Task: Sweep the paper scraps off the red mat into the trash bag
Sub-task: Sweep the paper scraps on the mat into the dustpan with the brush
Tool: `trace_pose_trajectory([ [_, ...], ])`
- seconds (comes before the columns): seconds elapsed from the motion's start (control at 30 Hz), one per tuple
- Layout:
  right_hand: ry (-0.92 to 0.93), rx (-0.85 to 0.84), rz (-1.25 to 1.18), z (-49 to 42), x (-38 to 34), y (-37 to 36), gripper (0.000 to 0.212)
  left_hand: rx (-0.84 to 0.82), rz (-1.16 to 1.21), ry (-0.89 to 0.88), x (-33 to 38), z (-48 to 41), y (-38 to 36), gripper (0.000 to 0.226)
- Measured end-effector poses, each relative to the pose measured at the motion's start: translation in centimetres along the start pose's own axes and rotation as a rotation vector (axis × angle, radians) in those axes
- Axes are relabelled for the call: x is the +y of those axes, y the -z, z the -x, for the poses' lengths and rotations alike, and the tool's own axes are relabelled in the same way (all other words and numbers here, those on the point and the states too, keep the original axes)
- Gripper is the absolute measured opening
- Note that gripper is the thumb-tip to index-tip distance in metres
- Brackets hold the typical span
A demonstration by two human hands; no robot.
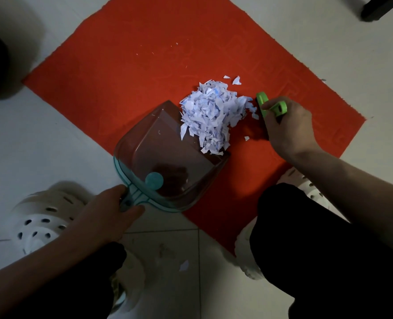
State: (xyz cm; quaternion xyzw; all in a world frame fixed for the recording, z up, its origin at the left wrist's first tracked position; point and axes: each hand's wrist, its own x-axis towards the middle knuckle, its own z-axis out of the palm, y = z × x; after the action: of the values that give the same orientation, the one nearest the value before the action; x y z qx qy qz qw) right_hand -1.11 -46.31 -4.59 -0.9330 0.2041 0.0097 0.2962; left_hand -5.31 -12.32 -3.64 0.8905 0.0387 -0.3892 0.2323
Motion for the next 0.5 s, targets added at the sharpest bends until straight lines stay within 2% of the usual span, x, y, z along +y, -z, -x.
trace_pose_trajectory([
  [0.17,0.022,-0.089,-0.064,0.9,-1.5,-0.2,0.018,0.011,-0.013,-0.008,0.1,0.1,0.0,0.027],
  [0.33,-0.048,-0.016,-0.135,1.1,-1.2,1.0,0.023,0.011,-0.032,-0.018,0.0,0.1,0.0,0.027],
  [0.5,-0.117,-0.001,-0.091,1.0,-0.4,1.6,0.016,0.024,-0.039,-0.028,0.1,0.0,0.0,0.029],
])
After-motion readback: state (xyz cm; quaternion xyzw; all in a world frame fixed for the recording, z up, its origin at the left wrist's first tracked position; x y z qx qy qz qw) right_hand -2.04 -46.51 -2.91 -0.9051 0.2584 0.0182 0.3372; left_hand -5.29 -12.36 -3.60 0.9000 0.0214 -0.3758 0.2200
